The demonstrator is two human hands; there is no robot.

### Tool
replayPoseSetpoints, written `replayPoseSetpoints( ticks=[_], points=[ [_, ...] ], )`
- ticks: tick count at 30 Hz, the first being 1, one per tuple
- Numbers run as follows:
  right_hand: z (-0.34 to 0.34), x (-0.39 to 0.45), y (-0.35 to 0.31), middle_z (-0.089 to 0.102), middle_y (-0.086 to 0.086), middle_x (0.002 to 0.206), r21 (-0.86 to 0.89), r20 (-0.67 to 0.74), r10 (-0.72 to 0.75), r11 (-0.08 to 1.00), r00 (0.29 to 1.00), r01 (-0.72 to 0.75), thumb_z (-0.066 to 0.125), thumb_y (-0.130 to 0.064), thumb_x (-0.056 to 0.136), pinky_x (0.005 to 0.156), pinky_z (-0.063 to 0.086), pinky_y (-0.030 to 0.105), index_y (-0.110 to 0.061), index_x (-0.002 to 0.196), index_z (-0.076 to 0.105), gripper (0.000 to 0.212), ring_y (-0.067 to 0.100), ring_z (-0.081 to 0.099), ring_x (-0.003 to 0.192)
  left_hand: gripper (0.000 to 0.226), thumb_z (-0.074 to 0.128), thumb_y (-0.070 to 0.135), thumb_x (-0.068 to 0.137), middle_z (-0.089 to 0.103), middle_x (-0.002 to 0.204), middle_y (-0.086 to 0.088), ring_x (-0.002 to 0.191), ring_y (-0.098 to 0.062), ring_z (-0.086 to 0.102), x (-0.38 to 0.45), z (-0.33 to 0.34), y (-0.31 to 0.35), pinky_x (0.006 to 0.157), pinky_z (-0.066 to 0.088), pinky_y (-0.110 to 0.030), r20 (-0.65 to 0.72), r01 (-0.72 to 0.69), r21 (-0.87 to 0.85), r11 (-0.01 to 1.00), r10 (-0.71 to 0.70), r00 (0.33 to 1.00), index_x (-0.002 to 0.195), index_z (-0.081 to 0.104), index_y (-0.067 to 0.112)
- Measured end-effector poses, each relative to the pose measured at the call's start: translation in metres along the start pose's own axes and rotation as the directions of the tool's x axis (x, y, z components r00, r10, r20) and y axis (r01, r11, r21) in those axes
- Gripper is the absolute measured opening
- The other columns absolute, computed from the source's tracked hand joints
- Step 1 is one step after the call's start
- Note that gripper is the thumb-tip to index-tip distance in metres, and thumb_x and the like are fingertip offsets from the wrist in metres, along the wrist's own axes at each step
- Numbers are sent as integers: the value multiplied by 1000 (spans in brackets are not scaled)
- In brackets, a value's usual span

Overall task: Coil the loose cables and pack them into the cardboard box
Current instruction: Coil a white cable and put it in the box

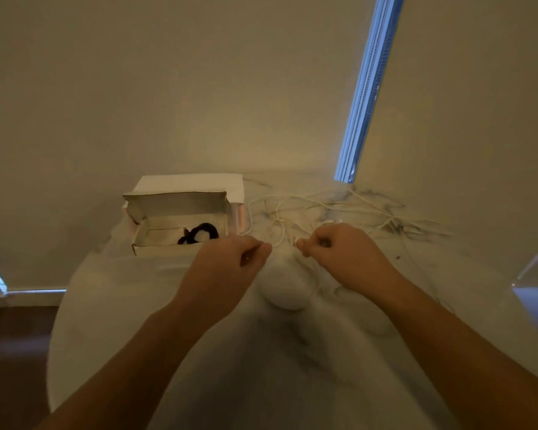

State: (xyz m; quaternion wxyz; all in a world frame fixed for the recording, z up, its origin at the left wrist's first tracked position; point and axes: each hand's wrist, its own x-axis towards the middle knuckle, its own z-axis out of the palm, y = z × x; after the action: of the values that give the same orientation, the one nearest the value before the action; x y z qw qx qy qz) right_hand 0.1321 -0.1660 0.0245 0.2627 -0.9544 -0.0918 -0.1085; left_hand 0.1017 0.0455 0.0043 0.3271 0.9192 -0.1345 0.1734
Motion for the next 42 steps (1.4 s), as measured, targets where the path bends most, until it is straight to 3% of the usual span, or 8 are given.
replayPoseSetpoints(
  ticks=[4,10,15,22,26,33,38,42],
  points=[
    [-4,-14,22,55,-10,58,-7,5,53,999,999,-53,64,-53,84,52,33,23,-30,65,64,29,3,54,60,34,48,46,98,69,77,4,72,-10,62,-2,23,18,74,52,-36,29,6,-52,999,-5,1000,86,70,23],
    [-7,-17,45,61,-11,67,-21,6,104,994,995,-104,68,-52,81,56,39,23,-28,69,65,27,4,59,63,32,50,44,98,71,81,4,75,-10,65,10,52,29,77,54,-39,70,9,-99,995,-2,998,92,72,21],
    [-24,-19,56,56,-11,63,-80,26,107,991,994,-105,69,-48,82,51,30,21,-29,71,64,22,0,52,59,33,50,44,98,70,80,3,75,-12,63,17,66,30,76,52,-40,39,-24,-85,996,27,999,92,72,20],
    [-27,-24,69,65,-10,88,-301,257,145,952,956,-63,61,-33,86,65,46,25,-33,88,66,6,11,60,80,36,46,49,98,71,83,9,77,-5,64,17,70,27,74,55,-33,-11,-100,-87,991,99,995,99,74,26],
    [-25,-25,68,55,-6,94,-342,345,165,939,924,-40,65,-29,83,59,36,21,-27,98,62,16,14,55,85,32,49,46,98,72,85,9,79,-4,64,17,70,26,74,54,-28,-15,-110,-100,989,109,994,101,74,26],
    [-21,-20,72,52,-3,99,-336,274,141,941,951,-43,63,-14,84,71,39,24,-27,96,60,17,17,55,89,24,56,40,96,72,85,12,80,-3,64,13,70,31,73,53,-22,-13,-120,-126,985,120,993,101,75,27],
    [-22,-18,69,55,-11,92,-88,7,-61,994,998,62,65,-13,85,63,34,14,-30,96,64,21,-2,48,73,24,55,41,96,71,89,18,84,5,63,10,69,39,74,53,-15,21,-94,-175,980,100,995,106,74,30],
    [-26,-19,56,59,-14,94,152,-171,-135,975,976,161,67,-13,86,71,47,15,-30,92,67,18,2,58,81,25,54,43,95,70,90,20,83,6,63,11,70,40,73,56,-18,68,-55,-217,975,72,995,109,72,33]
  ],
)
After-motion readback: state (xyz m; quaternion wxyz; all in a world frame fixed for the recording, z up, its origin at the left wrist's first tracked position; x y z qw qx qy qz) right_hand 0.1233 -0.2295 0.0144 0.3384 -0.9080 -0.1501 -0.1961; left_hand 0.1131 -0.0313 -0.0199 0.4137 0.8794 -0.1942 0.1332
